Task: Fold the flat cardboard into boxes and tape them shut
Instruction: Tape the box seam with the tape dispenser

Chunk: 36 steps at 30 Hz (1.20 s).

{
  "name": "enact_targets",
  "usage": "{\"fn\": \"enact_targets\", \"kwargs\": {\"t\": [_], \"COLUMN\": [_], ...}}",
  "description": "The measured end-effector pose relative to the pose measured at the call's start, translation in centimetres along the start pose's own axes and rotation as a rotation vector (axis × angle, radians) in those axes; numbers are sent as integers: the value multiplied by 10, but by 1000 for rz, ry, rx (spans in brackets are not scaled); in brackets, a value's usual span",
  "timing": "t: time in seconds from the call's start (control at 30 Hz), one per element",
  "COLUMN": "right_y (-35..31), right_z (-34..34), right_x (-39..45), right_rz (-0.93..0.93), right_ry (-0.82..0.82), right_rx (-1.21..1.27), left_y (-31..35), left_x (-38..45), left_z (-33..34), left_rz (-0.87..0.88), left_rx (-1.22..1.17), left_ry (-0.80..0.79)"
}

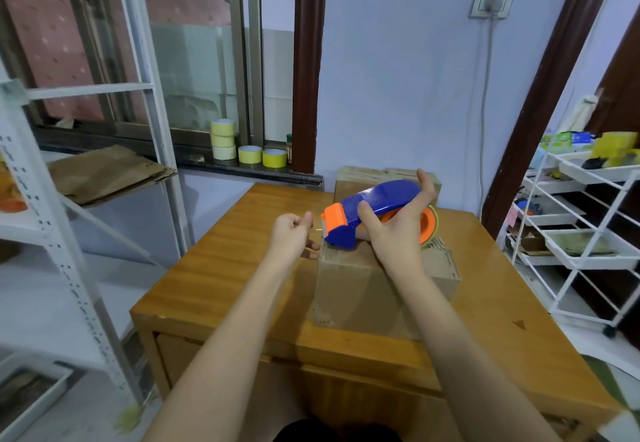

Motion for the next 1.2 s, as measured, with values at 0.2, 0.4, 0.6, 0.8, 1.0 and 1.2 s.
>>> {"fn": "enact_targets", "kwargs": {"t": [0.2,0.4,0.6,0.8,1.0,1.2], "right_y": [-3,2,1,0,2,7], "right_z": [7,7,9,6,6,16], "right_x": [-7,-7,-9,-12,-14,-20], "right_rz": [-17,15,19,20,5,-68], "right_ry": [-37,19,39,61,83,28], "right_rx": [-131,-135,-160,-166,-195,-404], "left_y": [-17,-23,-32,-35,-44,-23], "left_x": [1,0,3,5,-8,-41], "left_z": [1,7,25,25,22,25], "left_rz": [-62,-69,-68,-147,-138,39], "left_rx": [-28,51,75,96,137,-227], "left_ry": [-49,-74,-37,-94,-21,-173]}}
Point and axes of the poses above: each hand's wrist, its own x-axis towards the middle knuckle, its own z-axis out of the palm, y = z × x, the point moved 3 cm from there along x, towards the middle knuckle, and after that the axes turned 3 degrees about x, right-handed, at the moved point
